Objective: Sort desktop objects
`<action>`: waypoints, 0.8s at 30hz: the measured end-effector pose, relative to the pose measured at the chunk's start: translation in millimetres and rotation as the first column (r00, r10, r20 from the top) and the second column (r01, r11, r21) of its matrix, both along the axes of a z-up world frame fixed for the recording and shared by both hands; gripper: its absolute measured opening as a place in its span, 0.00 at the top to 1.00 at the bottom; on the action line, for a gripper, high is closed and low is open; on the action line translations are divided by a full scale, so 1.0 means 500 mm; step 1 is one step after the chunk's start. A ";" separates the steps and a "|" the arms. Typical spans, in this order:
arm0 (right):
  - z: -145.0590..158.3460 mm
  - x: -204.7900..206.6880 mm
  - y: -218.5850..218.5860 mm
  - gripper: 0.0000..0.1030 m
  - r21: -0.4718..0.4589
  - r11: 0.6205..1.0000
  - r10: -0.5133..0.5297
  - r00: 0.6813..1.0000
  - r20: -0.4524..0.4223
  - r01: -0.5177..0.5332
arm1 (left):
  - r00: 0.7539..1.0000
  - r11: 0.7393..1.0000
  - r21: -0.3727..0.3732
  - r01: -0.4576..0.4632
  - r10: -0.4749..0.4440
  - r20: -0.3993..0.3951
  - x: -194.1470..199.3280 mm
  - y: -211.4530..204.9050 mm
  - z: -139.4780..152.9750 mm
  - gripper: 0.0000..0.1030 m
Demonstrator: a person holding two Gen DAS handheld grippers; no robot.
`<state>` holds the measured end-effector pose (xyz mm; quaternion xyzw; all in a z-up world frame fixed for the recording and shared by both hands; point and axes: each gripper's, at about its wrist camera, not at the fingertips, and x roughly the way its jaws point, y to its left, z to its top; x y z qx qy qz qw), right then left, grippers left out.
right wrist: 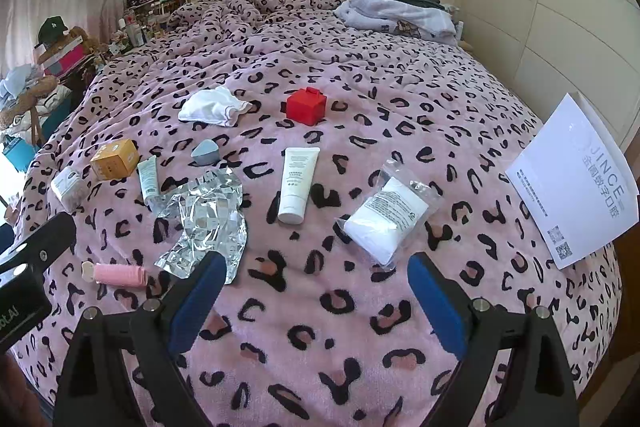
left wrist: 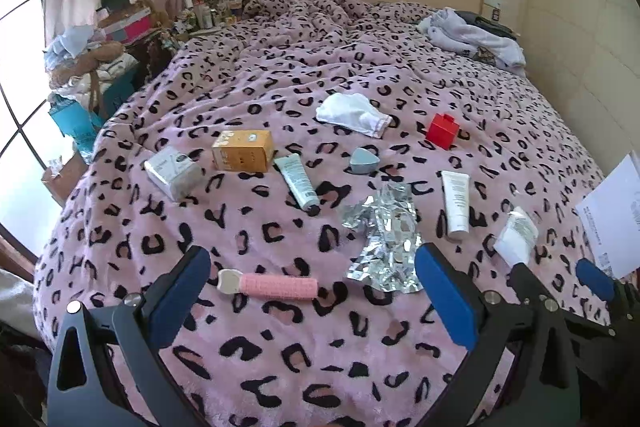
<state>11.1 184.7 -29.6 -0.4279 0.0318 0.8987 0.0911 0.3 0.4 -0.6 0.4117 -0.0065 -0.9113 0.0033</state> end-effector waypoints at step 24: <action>0.000 0.002 -0.010 0.08 0.012 1.000 0.015 1.000 0.002 -0.015 | 0.999 0.999 0.021 -0.028 0.028 0.032 0.007 -0.017 -0.010 0.00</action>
